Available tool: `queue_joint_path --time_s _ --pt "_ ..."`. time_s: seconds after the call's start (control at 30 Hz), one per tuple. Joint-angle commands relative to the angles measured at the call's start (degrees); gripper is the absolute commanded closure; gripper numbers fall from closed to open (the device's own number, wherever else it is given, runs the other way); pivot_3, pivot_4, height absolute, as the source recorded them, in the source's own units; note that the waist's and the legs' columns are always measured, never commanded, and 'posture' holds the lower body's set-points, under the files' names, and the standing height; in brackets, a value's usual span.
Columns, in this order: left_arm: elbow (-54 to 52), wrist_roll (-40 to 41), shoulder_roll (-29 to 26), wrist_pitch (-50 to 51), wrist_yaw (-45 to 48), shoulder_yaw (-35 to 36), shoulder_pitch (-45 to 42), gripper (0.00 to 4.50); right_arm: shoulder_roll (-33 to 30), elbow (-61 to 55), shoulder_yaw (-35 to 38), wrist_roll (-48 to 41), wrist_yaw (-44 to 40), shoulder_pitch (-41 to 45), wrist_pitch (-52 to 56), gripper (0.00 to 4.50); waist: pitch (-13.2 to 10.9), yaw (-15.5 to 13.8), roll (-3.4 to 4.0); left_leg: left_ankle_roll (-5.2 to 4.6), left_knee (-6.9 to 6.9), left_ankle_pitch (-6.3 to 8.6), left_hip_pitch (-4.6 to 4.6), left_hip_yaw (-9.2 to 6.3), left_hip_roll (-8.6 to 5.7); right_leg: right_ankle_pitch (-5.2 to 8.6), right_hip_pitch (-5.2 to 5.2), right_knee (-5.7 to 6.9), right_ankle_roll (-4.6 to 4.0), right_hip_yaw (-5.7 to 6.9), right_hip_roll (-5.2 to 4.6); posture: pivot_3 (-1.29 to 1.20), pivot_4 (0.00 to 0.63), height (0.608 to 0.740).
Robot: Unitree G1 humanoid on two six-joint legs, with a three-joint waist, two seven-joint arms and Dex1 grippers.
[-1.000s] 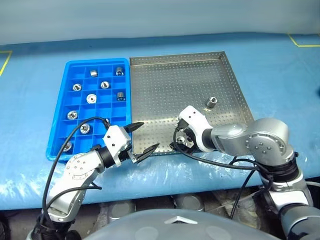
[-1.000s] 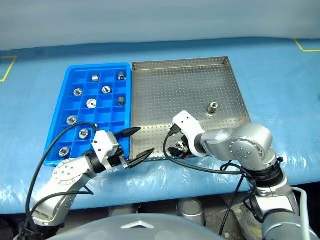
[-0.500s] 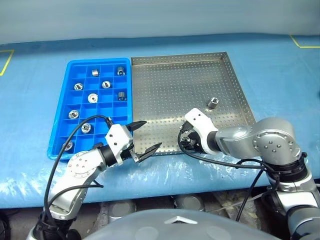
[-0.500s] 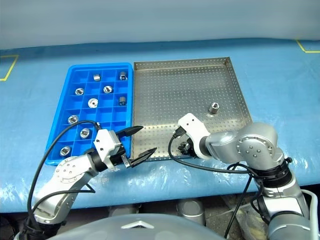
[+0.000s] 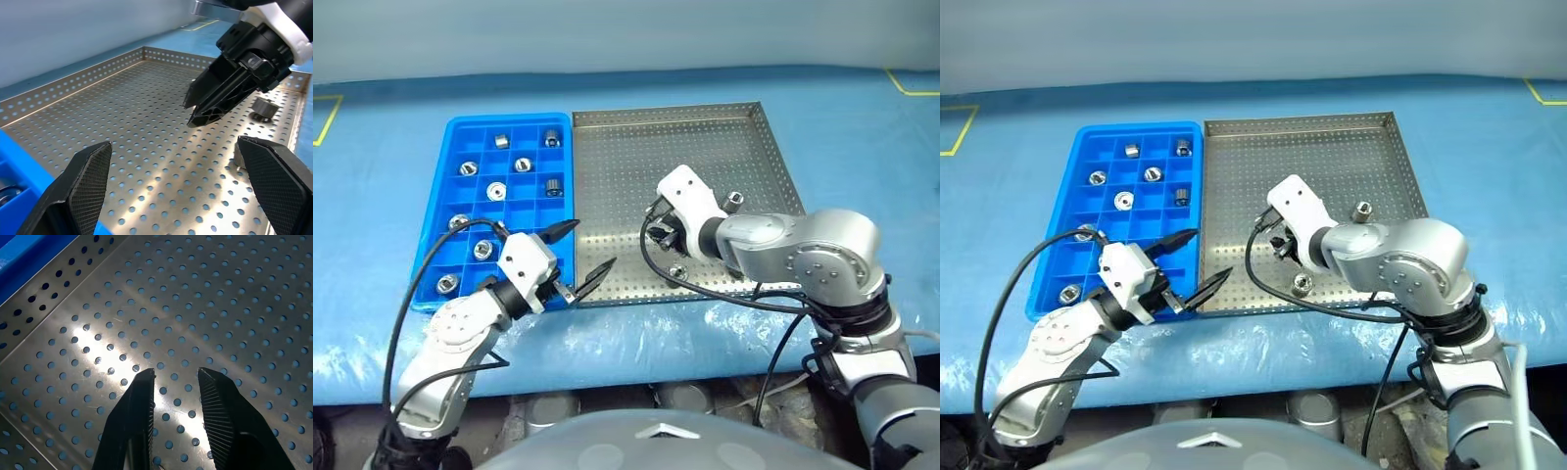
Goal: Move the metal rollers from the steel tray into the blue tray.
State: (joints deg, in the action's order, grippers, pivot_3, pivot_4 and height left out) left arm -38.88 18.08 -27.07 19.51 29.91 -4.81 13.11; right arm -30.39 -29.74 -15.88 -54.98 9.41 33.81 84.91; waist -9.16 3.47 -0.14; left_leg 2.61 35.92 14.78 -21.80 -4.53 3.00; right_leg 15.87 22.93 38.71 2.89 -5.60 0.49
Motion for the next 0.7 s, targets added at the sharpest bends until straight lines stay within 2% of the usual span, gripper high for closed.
queue_joint_path --time_s 0.03,0.2,0.3,0.57,0.6,0.7 --pt "-3.47 0.20 -0.14 0.00 -0.76 1.14 1.13 0.00 -0.23 -0.81 -1.17 3.77 -3.56 0.68 -0.58 3.45 0.00 -0.32 0.00 0.00 0.00 0.00 -0.02 0.00 -0.01 -0.01 0.02 0.00 -0.01 0.01 -0.01 0.06 0.150 0.740" --pt "-3.56 0.02 0.12 0.21 -1.16 0.21 1.98 0.00 -0.60 -1.35 1.91 4.66 -8.38 -3.35 2.06 3.45 0.00 -1.29 0.00 0.00 0.02 0.00 -0.01 -0.02 -0.01 0.01 0.01 0.00 0.01 0.04 -0.01 0.04 0.150 0.740" --pt "-3.24 0.19 0.13 0.31 -1.02 -0.49 1.68 0.00 -0.83 -3.14 3.68 5.51 -9.76 -4.95 4.37 2.86 0.00 -1.32 0.01 0.00 0.02 0.00 -0.02 0.00 -0.01 0.01 0.01 0.00 0.01 0.03 -0.01 0.03 0.150 0.740" --pt "-1.13 0.63 -0.19 0.66 0.61 -1.66 -1.46 0.00 -2.25 -7.54 8.10 5.57 -11.42 -8.58 7.59 0.24 0.00 -0.51 0.01 0.00 0.02 0.00 0.00 0.00 0.00 0.05 0.01 0.01 0.08 0.02 0.02 -0.03 0.150 0.740" --pt "-0.97 0.66 -0.23 0.72 0.91 -1.75 -1.75 0.00 -2.53 -7.80 8.17 5.30 -11.49 -9.10 7.59 0.02 0.00 -0.36 0.01 0.00 0.02 0.00 -0.01 0.01 0.00 0.05 0.02 0.01 0.08 0.02 0.01 -0.04 0.150 0.740" --pt "-0.73 0.57 -0.57 0.79 1.65 -2.01 -2.18 0.00 -2.60 -7.98 8.36 4.66 -11.07 -10.66 7.59 0.02 0.00 0.26 0.00 0.00 0.02 0.00 -0.02 0.02 -0.01 0.05 0.01 0.00 0.08 0.01 0.00 -0.04 0.150 0.740"
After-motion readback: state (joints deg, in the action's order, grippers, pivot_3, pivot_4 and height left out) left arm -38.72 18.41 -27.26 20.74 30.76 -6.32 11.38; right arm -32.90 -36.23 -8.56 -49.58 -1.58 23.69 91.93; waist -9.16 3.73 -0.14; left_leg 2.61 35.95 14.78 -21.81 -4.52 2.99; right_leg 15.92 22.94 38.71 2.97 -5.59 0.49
